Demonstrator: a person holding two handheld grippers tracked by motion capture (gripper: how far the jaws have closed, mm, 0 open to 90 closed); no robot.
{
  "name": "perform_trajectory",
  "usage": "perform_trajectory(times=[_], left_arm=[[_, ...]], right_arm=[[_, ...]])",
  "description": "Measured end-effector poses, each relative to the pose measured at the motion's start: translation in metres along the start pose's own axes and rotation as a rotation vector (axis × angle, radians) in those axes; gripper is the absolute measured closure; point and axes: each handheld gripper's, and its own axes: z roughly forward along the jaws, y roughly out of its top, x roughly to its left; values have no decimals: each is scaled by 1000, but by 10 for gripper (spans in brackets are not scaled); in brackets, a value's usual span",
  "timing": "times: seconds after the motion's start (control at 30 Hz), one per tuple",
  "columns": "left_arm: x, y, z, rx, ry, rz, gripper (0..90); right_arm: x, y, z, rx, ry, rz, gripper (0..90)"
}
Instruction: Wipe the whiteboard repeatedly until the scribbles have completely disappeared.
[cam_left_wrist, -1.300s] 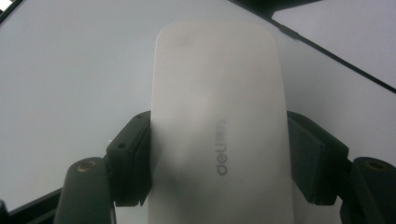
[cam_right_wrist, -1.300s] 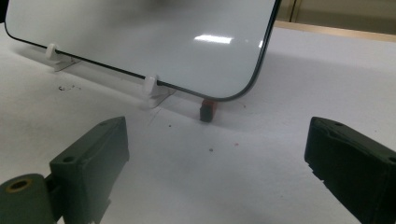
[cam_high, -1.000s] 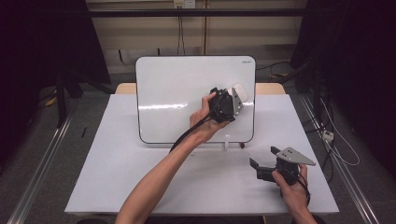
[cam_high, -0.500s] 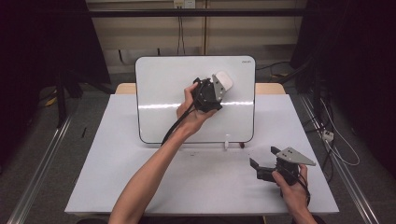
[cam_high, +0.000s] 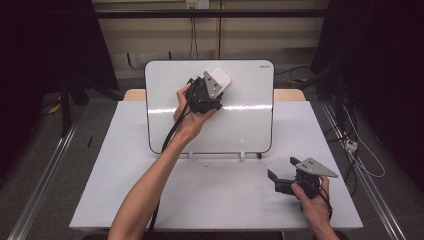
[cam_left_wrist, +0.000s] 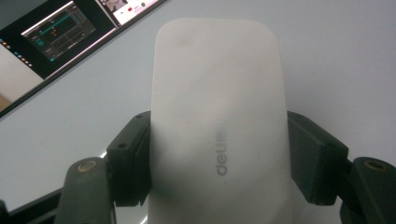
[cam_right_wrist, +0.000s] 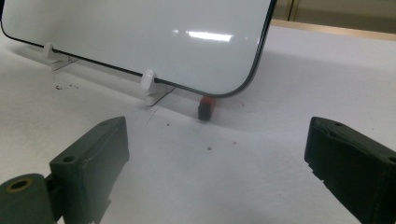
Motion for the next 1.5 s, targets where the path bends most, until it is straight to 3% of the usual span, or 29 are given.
perform_trajectory(times=[0.23,0.6,0.67,0.8,0.93,1.07,1.5], left_arm=[[6,-4,-3,1,-36,-29,313],[9,-15,-9,-15,-60,-59,313],[10,-16,-10,-7,-62,-50,313],[11,-19,-14,-20,-72,-75,313],[13,-13,-24,-52,-60,-81,313],[13,-13,-30,-53,-65,-76,313],[19,-31,-50,-52,-64,-141,312]], right_arm=[[0,0,0,-2,2,0,65],[0,1,0,-1,1,2,65],[1,1,1,1,3,3,65],[2,2,2,0,4,-2,65],[2,2,3,3,4,-2,65],[3,2,4,8,5,6,65],[3,2,4,6,9,2,65]])
